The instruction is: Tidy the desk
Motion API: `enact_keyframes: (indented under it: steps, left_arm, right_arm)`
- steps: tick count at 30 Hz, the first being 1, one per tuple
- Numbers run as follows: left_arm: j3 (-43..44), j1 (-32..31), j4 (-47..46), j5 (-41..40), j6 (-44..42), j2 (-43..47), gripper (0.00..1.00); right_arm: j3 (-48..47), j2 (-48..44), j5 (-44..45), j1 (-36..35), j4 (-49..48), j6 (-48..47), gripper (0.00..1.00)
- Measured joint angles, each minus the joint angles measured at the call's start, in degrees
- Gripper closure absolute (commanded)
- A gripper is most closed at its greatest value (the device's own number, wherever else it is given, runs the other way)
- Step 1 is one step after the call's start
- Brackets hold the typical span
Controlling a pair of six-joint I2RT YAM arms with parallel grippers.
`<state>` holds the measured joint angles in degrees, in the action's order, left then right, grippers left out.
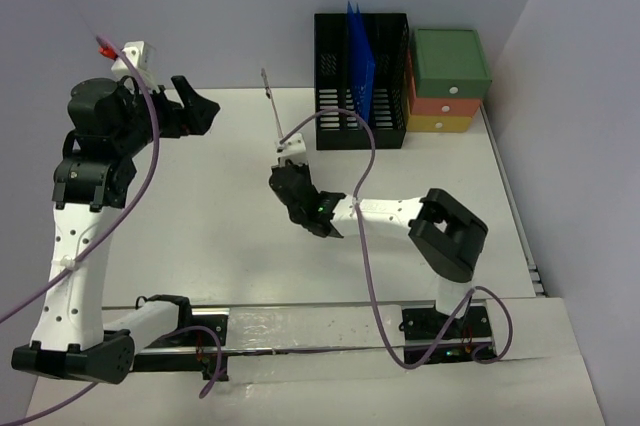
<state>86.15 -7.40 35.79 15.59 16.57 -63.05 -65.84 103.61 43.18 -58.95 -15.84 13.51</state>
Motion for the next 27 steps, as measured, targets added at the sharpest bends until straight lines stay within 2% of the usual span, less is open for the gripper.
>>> enact_keyframes:
  steps: [11,17,27]
  left_arm:
    - [-4.1,0.0,0.0,-2.0,-1.4,0.4,0.01]
    - [-6.0,0.0,-0.1,-2.8,-1.9,0.5,0.01]
    - [-8.7,0.0,-1.0,-5.2,-3.3,2.4,0.01]
  right_arm:
    - [11.9,-14.3,-10.3,0.8,-5.9,-4.2,1.00]
    - [15.8,-22.8,-15.7,4.3,-10.0,-4.0,1.00]
    - [19.3,-32.7,-18.3,6.5,-11.9,-6.6,1.00]
